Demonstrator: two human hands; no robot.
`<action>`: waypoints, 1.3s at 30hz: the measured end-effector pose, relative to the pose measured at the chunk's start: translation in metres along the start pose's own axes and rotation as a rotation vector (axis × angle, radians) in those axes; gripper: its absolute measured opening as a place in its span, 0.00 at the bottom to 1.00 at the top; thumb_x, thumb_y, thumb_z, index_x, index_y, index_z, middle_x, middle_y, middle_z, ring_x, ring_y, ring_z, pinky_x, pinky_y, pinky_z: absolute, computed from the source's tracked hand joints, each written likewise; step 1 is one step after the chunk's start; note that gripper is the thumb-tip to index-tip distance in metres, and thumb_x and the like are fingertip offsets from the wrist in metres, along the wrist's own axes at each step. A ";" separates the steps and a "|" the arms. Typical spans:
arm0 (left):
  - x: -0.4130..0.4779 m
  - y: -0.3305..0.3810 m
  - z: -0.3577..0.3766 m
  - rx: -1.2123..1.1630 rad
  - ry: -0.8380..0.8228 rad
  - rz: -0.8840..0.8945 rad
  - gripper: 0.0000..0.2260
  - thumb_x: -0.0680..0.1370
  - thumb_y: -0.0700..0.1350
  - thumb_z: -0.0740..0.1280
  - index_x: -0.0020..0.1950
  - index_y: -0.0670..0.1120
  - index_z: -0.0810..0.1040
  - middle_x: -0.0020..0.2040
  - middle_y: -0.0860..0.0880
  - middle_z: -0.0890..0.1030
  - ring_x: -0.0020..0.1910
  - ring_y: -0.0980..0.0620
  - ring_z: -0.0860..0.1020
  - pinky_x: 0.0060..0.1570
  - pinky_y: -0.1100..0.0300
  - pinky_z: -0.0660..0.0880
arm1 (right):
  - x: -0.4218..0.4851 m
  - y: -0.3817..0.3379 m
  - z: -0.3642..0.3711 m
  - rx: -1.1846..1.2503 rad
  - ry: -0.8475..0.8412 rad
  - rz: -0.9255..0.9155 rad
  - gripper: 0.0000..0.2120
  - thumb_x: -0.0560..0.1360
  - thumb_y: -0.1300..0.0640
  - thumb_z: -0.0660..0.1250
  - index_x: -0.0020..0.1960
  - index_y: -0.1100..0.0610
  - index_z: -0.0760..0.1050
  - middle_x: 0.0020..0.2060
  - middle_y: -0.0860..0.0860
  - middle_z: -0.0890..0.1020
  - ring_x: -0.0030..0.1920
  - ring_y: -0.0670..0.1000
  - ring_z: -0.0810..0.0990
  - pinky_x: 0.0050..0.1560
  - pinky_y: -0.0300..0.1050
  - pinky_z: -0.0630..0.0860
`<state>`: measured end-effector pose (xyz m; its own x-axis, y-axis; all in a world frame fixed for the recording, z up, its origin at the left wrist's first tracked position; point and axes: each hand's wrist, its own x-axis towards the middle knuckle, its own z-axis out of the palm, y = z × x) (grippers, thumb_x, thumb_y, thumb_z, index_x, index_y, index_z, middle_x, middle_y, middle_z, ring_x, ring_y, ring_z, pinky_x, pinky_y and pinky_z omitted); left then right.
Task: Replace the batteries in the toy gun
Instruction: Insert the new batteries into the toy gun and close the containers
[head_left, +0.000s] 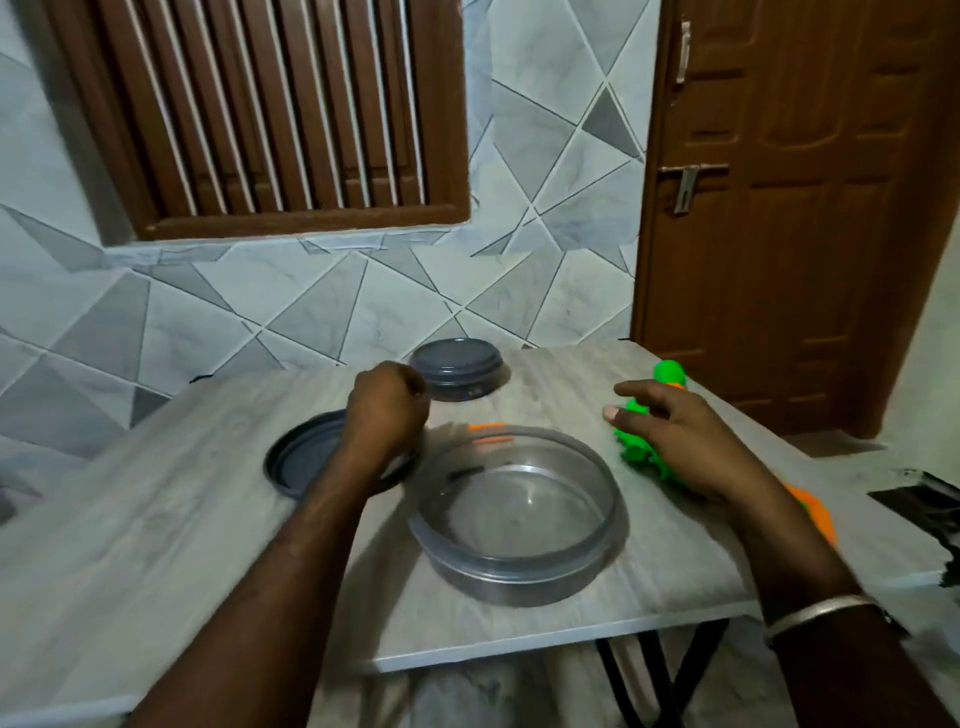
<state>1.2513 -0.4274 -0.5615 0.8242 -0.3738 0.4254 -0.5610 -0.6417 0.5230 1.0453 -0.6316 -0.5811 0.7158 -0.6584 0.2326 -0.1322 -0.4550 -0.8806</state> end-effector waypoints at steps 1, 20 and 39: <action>0.001 -0.012 -0.003 0.055 -0.051 -0.028 0.09 0.75 0.42 0.72 0.53 0.44 0.86 0.53 0.40 0.85 0.57 0.40 0.81 0.54 0.55 0.75 | 0.001 -0.005 0.006 0.095 -0.037 0.002 0.17 0.74 0.49 0.71 0.62 0.51 0.79 0.57 0.48 0.78 0.58 0.47 0.76 0.53 0.43 0.71; -0.020 -0.028 -0.004 0.094 0.118 0.042 0.05 0.72 0.43 0.74 0.44 0.41 0.83 0.40 0.43 0.82 0.43 0.41 0.81 0.40 0.57 0.71 | -0.003 0.005 0.041 0.346 -0.090 0.108 0.17 0.77 0.42 0.65 0.55 0.53 0.83 0.57 0.53 0.81 0.60 0.53 0.78 0.65 0.50 0.73; -0.046 0.034 -0.020 -1.430 -0.031 -0.465 0.09 0.76 0.37 0.62 0.49 0.38 0.82 0.40 0.43 0.84 0.36 0.47 0.82 0.37 0.57 0.80 | -0.017 -0.011 0.053 0.724 -0.028 0.040 0.23 0.82 0.42 0.55 0.62 0.55 0.80 0.56 0.52 0.84 0.61 0.51 0.81 0.67 0.54 0.72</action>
<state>1.1931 -0.4187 -0.5480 0.9359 -0.3517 0.0178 0.1585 0.4658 0.8706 1.0712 -0.5833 -0.5971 0.7387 -0.6459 0.1926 0.3216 0.0866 -0.9429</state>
